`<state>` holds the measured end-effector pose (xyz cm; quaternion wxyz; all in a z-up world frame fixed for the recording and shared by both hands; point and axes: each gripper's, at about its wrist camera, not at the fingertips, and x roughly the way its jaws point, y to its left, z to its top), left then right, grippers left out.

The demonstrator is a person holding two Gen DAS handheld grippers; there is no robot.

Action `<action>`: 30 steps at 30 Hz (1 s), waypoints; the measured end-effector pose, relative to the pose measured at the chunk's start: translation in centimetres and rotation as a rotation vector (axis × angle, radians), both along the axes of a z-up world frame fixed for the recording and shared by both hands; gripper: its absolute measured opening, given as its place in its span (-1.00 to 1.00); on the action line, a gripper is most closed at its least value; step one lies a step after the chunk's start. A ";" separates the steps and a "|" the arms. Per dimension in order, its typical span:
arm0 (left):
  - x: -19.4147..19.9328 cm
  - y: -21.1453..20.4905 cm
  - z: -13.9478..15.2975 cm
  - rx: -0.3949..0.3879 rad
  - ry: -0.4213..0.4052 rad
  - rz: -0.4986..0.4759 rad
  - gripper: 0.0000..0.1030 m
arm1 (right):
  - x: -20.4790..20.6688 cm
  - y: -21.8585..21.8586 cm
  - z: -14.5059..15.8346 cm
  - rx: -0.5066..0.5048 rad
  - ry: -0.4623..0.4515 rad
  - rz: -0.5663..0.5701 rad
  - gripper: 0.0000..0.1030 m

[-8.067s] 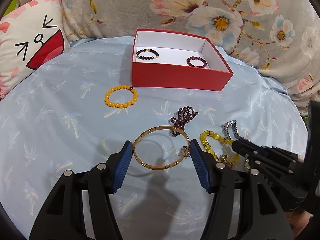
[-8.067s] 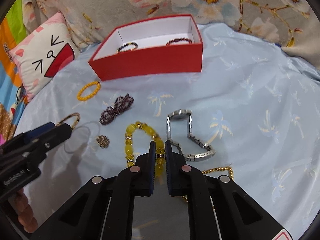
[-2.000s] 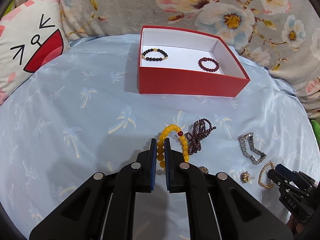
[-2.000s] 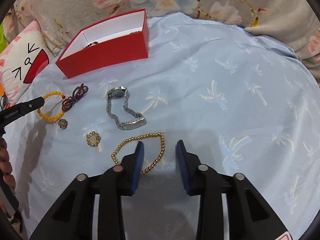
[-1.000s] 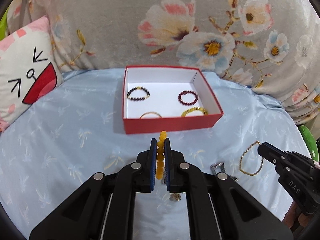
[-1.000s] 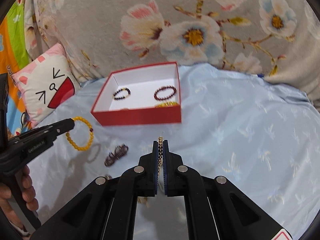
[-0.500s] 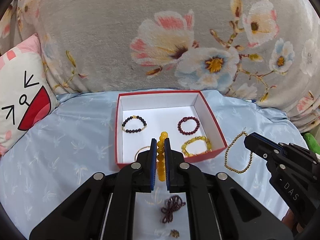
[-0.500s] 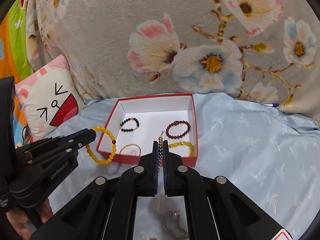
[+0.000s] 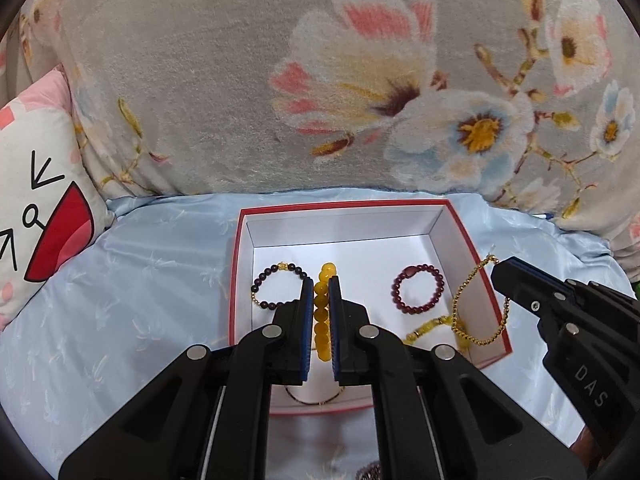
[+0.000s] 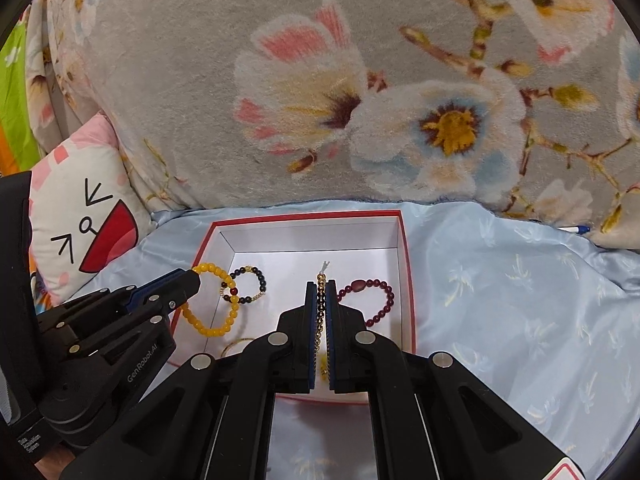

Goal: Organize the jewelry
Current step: 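Carry the orange bracelet and gold chain into the red box and open both tools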

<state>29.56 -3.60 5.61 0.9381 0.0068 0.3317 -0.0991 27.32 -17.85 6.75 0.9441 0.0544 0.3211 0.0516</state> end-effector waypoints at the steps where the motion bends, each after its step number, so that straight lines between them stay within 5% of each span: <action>1: 0.4 -0.1 -0.2 0.003 0.001 0.004 -0.87 | 0.5 0.0 -0.2 -0.001 0.005 -0.002 -0.92; 26: 5.1 -1.5 -5.8 0.064 0.079 0.017 -0.84 | 5.4 -0.4 -6.7 -0.044 0.109 -0.032 -0.90; 30: 4.9 -1.6 -5.9 0.075 0.073 0.026 -0.69 | 5.1 -0.4 -6.7 -0.057 0.097 -0.045 -0.60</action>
